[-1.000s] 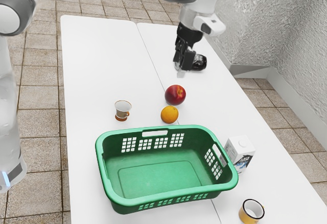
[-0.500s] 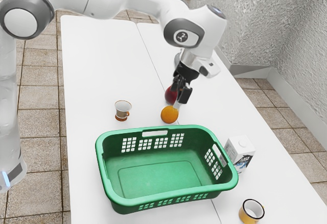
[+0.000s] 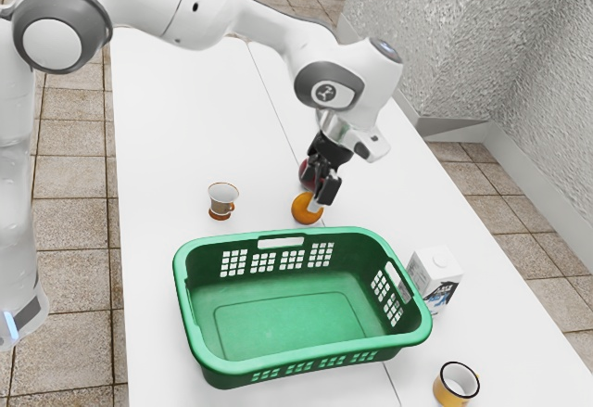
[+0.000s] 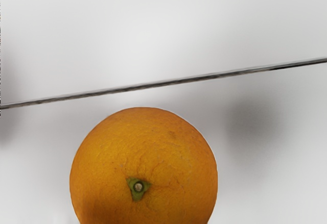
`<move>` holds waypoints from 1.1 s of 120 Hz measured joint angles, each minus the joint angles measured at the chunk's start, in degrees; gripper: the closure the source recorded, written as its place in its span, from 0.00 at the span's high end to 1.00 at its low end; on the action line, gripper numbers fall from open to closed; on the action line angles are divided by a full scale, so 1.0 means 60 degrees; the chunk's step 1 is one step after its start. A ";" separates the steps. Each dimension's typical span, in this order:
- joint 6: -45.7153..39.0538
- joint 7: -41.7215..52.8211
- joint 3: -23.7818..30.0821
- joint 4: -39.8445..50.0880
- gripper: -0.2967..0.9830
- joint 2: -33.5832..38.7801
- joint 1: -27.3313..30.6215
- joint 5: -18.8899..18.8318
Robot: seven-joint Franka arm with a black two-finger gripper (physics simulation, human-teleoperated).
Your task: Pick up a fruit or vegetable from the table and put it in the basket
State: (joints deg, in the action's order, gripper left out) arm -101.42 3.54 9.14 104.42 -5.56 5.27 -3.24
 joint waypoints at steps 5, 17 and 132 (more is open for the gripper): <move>-0.0046 -0.0002 0.0000 0.0010 0.77 -0.0005 0.0004 -0.0001; -0.0144 -0.0011 -0.0001 0.0066 0.77 -0.0177 0.0000 -0.0002; -0.1533 -0.0065 -0.0273 0.0950 0.51 -0.0486 0.0000 0.0028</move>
State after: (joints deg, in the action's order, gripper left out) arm -110.62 3.15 7.51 110.12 -8.48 5.27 -3.07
